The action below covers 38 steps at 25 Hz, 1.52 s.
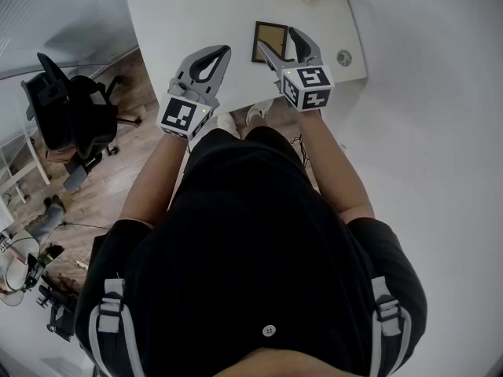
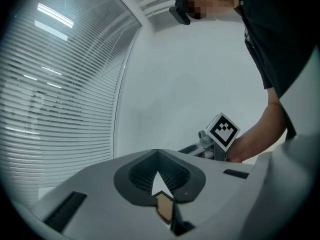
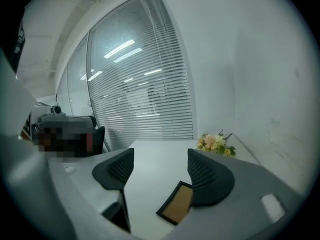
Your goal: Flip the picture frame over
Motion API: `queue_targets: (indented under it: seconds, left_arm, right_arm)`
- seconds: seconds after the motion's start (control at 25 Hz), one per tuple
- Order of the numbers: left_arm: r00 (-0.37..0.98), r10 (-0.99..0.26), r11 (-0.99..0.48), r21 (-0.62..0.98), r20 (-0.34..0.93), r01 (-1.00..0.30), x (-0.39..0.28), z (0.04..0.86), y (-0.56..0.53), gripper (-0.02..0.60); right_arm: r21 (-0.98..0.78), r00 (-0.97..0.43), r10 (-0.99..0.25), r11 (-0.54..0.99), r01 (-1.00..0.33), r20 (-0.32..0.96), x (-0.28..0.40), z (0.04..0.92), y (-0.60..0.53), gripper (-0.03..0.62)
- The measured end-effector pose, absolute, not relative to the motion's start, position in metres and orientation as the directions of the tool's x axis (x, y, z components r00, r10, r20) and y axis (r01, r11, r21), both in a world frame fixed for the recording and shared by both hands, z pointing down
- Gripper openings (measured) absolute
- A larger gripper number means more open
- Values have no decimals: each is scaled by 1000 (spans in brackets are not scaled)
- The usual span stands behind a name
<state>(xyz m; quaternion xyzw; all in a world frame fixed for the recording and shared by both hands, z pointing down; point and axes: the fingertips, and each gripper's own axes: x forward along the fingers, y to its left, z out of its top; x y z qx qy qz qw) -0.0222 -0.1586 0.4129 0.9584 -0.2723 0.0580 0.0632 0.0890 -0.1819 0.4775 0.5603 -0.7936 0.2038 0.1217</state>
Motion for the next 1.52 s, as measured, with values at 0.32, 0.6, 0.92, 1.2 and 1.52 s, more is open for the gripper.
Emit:
queue_targets:
  seconds: [0.32,0.6,0.92,1.2,1.52]
  left_arm:
    - [832,-525,-830,109,179,-547,-8,446,-181,8]
    - [829,-532,-823,123,172,-554,-2,472,-195,6]
    - [816,-544,-805,154,195,-573,0,503,-205,6]
    - [805,-545,-791,175,232,-586,-2,534,-209,6]
    - [797,-545,-779,193,261,-596,0,564,-215,6]
  right_arm:
    - [-204,-330,-797,261,-943,506,92,533,-203,333]
    - [-221,-293,-767,200,-955,571,93,578,-216,302]
    - [-197,-246,-723,154,-968,646,91,626,-220,273]
    - [-172,-213,-671,127,-977,711,85,669,-219,247]
    - [-148,-176,-611,96,-984,772,88,710,-215,194]
